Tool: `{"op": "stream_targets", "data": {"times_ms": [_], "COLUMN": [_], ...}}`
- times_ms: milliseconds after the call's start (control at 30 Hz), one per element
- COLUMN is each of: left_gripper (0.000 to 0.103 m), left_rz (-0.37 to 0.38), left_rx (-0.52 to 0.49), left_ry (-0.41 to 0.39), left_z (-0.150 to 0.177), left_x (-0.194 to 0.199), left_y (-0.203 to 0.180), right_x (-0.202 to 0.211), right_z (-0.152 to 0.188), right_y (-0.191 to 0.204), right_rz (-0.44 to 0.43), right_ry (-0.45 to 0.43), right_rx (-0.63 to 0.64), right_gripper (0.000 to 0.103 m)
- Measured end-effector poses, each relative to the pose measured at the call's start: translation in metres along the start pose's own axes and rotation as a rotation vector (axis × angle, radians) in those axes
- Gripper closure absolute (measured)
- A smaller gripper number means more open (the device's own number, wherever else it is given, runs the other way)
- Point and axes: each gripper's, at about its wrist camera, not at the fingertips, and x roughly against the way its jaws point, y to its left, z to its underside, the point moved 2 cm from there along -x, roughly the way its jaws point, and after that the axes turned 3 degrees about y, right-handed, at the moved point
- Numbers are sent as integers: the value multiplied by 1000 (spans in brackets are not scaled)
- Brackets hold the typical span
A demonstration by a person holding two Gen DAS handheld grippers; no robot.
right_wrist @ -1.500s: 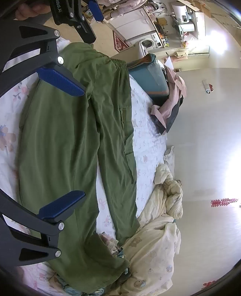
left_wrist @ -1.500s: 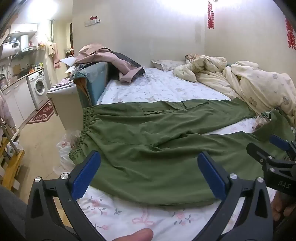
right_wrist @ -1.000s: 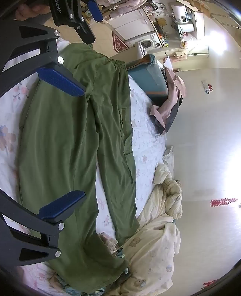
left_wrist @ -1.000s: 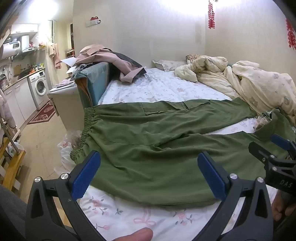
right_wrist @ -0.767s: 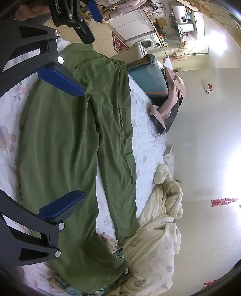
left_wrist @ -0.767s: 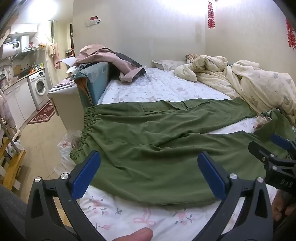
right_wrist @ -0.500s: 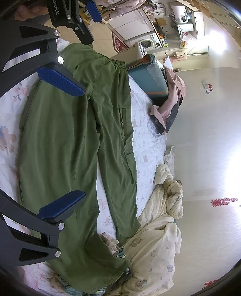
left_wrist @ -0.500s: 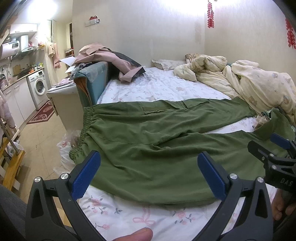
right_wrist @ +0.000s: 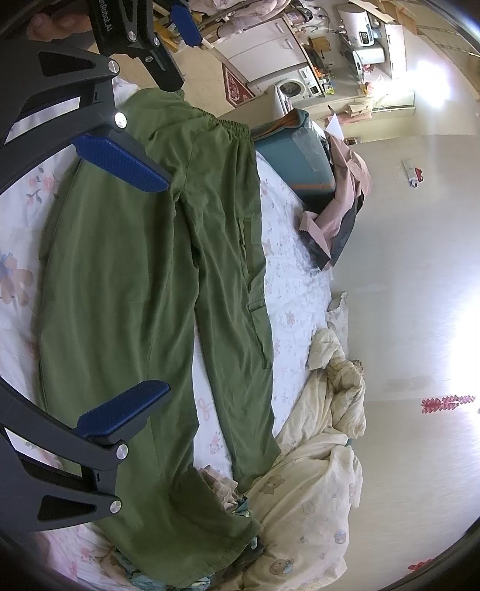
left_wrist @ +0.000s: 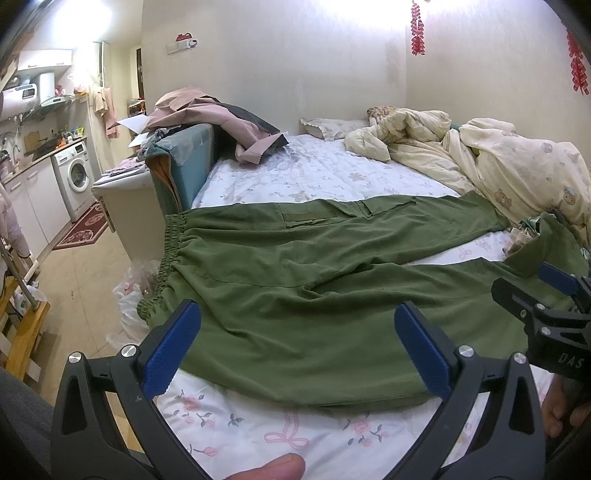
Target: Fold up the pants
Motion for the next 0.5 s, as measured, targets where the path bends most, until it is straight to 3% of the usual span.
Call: {"op": "stream_targets", "data": {"times_ms": [500], "left_gripper": [0], "left_rz": [-1], "left_rx": [0], "left_ry": [-1], "left_z": [0], "left_x": [1], "left_y": [1], "right_x": [0], "right_z": [0], "right_y": [0], "right_rz": [1], "right_ry": [0], "right_rx": [0], "right_gripper": [0]}}
